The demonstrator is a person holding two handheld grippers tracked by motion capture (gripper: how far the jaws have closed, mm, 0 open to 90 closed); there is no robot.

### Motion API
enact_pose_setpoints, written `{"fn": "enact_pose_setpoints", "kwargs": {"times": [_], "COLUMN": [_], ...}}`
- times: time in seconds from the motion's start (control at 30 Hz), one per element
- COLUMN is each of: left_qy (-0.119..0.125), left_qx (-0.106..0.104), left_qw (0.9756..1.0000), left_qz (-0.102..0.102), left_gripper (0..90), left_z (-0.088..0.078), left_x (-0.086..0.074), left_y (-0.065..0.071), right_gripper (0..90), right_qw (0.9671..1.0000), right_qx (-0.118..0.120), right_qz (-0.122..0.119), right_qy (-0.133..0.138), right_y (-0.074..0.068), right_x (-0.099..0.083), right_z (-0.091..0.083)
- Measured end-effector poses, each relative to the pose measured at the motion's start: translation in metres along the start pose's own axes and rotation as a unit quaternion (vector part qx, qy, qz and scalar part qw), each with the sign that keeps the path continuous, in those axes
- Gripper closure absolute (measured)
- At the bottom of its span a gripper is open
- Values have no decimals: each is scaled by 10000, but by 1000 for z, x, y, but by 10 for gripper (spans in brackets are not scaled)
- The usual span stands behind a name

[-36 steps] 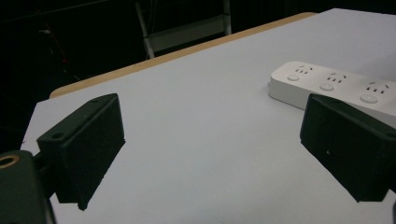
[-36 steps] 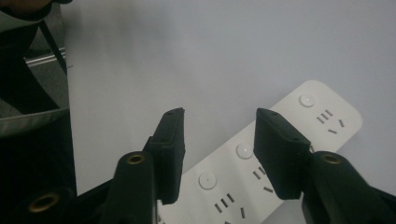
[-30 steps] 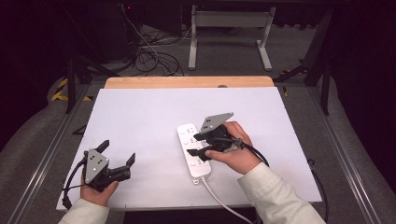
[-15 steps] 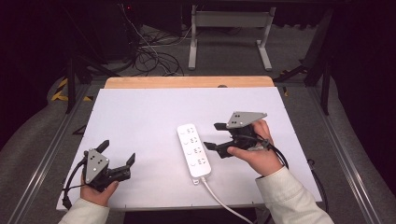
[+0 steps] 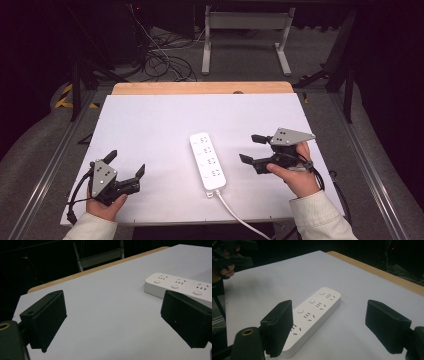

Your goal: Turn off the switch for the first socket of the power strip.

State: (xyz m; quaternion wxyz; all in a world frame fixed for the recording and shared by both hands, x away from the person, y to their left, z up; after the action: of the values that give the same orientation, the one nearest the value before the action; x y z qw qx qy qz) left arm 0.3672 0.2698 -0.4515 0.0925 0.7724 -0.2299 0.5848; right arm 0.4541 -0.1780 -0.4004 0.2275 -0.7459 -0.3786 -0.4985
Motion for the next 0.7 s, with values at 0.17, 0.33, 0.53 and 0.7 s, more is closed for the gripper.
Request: {"fn": "enact_pose_setpoints", "kwargs": {"times": [0.17,0.33,0.53,0.7], "left_qy": [18,7,-70,-115], "left_qx": [-8,-12,-42,-29], "left_qw": [10000,10000,10000,9999], "left_qz": [8,40,51,73], "left_gripper": [67,67,68,68], "left_z": [-1,-1,-1,-1], "left_x": [0,1,1,1], "left_y": [1,1,1,1], "right_gripper": [226,225,223,216], "right_qw": [9997,9991,9983,9977], "right_qx": [-55,-109,-222,-222], "right_qz": [184,357,501,618], "right_qy": [119,222,206,185], "right_y": [8,15,21,22], "right_x": [-21,-42,-65,-80], "right_z": [-8,-14,-17,-17]}}
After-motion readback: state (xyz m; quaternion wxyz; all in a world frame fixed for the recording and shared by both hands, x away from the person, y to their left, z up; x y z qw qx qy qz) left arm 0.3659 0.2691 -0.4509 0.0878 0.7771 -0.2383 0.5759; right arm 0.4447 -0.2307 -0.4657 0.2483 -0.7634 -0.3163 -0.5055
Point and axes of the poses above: each handheld gripper's, and its own axes: z roughly forward along the jaws, x roughly out of its top, y roughly to its right, the point moved 1 cm from there along z, roughly forward along the jaws, and after that the axes turned 6 degrees about -x, right-handed, at the moved point
